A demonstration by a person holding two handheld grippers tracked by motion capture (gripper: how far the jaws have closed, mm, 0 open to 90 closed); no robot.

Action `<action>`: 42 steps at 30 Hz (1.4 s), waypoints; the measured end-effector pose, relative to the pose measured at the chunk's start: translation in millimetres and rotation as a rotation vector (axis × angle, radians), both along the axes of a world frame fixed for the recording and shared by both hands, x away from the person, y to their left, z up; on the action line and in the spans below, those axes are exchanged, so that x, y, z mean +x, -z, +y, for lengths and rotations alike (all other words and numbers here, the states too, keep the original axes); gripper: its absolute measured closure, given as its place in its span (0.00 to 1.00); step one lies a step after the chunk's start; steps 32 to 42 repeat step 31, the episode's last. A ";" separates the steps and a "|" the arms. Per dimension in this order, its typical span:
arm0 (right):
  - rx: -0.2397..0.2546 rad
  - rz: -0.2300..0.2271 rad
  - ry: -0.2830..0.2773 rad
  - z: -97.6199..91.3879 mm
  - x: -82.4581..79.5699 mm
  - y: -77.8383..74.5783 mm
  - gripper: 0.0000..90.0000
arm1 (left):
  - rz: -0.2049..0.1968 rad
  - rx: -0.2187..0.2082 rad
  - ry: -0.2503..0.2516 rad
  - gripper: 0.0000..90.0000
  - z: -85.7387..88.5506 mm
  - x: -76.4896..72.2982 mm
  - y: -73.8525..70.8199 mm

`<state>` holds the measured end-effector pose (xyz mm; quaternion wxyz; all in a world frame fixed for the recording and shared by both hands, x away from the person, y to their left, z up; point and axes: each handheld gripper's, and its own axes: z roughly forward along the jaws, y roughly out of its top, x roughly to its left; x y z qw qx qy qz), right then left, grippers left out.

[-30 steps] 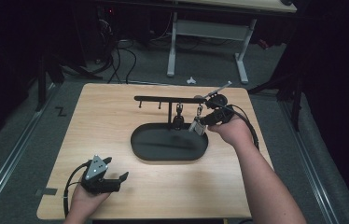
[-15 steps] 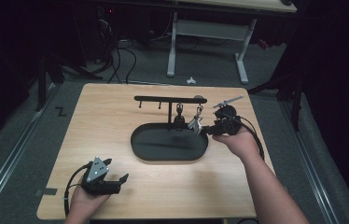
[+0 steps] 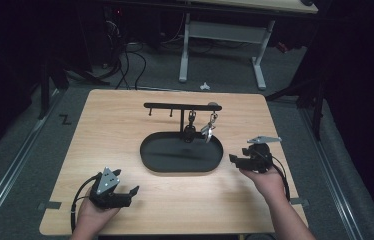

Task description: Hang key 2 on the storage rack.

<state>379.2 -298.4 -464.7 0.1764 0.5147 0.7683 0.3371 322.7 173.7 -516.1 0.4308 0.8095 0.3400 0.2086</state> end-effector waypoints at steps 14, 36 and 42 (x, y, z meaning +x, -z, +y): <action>0.006 -0.204 0.004 -26.8 -59.5 53.2 0.18 | -0.007 0.023 -0.024 0.16 -5.4 2.1 1.6; -0.009 -0.237 0.050 -21.5 -68.0 54.5 0.17 | -0.023 0.024 -0.008 0.16 -9.3 -1.5 -2.6; -0.009 -0.237 0.050 -21.5 -68.0 54.5 0.17 | -0.023 0.024 -0.008 0.16 -9.3 -1.5 -2.6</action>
